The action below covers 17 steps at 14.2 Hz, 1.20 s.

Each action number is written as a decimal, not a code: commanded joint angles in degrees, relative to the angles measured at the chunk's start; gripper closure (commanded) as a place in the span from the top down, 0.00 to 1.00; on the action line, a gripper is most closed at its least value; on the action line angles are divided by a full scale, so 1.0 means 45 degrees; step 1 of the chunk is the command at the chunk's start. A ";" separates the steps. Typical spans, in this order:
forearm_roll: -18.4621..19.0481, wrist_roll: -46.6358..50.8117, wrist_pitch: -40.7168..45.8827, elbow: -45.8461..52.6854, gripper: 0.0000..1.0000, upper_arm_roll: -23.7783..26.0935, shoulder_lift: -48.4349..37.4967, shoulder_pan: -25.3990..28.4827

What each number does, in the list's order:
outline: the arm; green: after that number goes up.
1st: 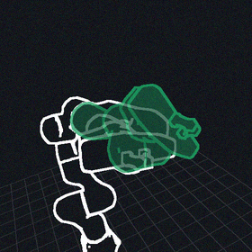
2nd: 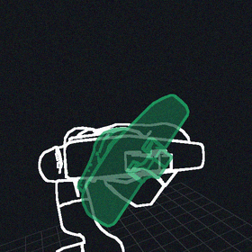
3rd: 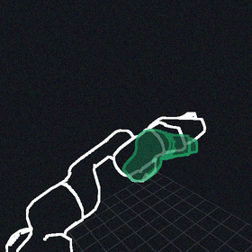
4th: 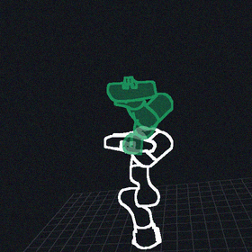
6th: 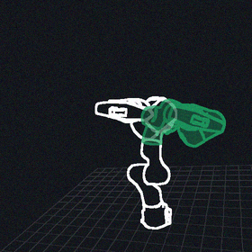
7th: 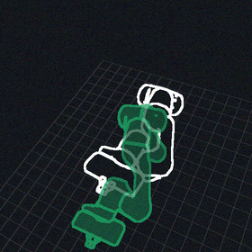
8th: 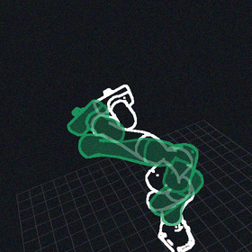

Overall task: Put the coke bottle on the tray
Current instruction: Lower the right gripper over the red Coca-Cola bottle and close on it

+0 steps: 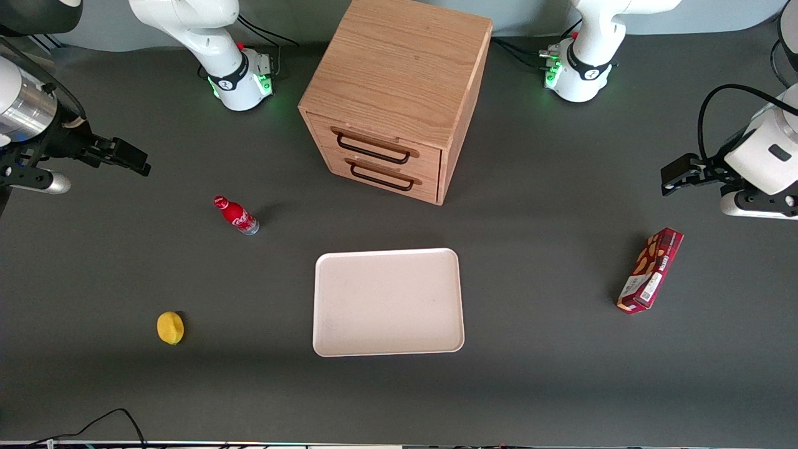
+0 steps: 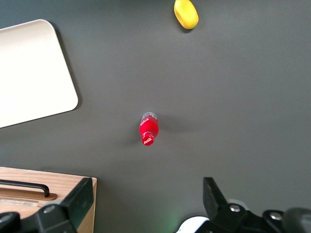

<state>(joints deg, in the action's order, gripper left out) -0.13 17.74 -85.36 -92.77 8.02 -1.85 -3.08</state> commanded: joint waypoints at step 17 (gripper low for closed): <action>-0.0421 -0.0211 -0.9699 -0.9360 0.86 0.0542 0.0353 0.0314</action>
<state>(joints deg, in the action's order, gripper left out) -2.72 17.55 -125.76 -132.13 10.41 0.92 -1.86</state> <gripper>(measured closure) 0.000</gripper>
